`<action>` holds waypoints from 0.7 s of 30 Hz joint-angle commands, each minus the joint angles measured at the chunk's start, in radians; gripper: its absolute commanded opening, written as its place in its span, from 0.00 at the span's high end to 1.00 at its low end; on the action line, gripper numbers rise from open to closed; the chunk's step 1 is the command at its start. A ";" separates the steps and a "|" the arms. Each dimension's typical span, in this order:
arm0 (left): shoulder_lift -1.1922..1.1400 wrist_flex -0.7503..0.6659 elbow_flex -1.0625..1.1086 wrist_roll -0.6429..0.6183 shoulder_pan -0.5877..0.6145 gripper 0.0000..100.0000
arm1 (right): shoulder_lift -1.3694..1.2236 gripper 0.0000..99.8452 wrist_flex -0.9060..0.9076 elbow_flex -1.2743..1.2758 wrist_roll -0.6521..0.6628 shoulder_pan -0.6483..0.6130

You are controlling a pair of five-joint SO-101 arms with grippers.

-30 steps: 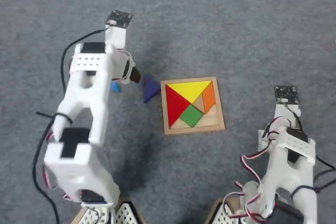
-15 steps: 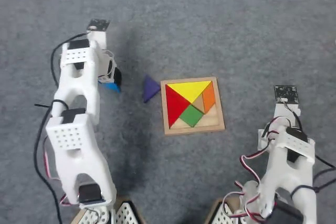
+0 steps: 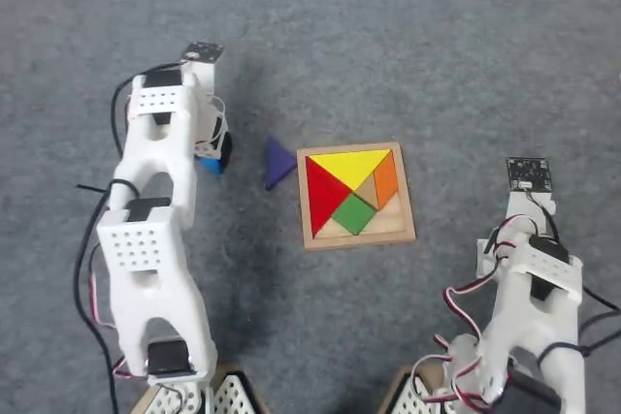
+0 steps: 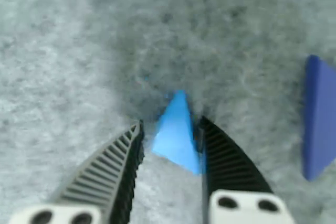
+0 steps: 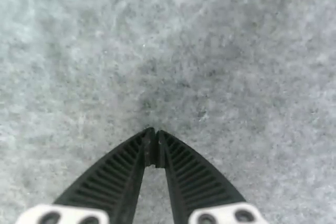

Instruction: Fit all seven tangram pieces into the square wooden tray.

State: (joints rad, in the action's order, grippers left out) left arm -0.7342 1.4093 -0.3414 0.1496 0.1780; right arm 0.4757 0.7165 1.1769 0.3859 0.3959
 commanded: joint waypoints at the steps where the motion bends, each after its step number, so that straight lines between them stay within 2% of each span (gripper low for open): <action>1: 0.002 0.044 0.001 0.017 -0.031 0.85 | 0.041 0.99 -0.018 -0.005 -0.011 -0.013; 8: 0.041 0.147 -0.027 0.029 -0.072 0.87 | 0.041 0.99 -0.018 -0.005 -0.011 -0.013; 16: 0.244 0.292 -0.022 0.038 -0.259 0.89 | 0.041 0.99 -0.019 -0.005 -0.011 -0.013; 21: 0.344 0.310 0.033 0.041 -0.344 0.89 | 0.041 0.99 -0.019 -0.005 -0.011 -0.013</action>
State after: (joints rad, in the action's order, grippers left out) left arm -0.4979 1.6932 -0.3307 0.1834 -0.1243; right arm 0.4757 0.7165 1.1769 0.3859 0.3959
